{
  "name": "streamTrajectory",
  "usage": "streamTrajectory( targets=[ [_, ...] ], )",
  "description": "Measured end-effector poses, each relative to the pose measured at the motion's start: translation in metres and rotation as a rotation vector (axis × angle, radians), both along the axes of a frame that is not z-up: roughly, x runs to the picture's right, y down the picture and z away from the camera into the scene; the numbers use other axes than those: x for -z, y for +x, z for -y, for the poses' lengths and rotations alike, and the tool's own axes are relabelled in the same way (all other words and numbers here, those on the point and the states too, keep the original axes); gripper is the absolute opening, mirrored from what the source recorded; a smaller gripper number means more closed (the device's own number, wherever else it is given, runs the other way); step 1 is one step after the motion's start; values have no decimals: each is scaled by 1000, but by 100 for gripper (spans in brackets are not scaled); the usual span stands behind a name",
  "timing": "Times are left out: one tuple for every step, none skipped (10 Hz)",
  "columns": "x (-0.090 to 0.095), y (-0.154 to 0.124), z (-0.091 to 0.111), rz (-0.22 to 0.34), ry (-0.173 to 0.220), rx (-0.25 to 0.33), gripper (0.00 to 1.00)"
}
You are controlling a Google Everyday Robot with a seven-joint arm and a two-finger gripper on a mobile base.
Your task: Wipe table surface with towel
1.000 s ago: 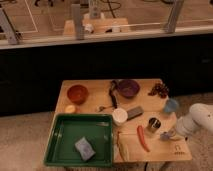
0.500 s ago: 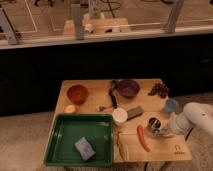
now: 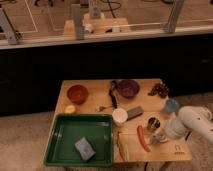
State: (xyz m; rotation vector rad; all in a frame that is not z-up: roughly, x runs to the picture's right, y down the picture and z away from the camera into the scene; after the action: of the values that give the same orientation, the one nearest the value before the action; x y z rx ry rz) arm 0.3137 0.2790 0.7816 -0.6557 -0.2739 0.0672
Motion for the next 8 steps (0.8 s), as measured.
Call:
streamTrajectory(
  targets=[
    [7, 1, -5, -4, -3, 4, 9],
    [15, 2, -13, -11, -10, 6, 9],
    [28, 3, -28, -23, -22, 2, 9],
    [35, 6, -37, -31, -29, -4, 9],
    [39, 7, -42, -35, -37, -6, 9],
    [40, 9, -45, -43, -43, -9, 9],
    [40, 11, -46, -55, -50, -12, 9],
    [40, 21, -47, -78, -57, -22, 9]
  ],
)
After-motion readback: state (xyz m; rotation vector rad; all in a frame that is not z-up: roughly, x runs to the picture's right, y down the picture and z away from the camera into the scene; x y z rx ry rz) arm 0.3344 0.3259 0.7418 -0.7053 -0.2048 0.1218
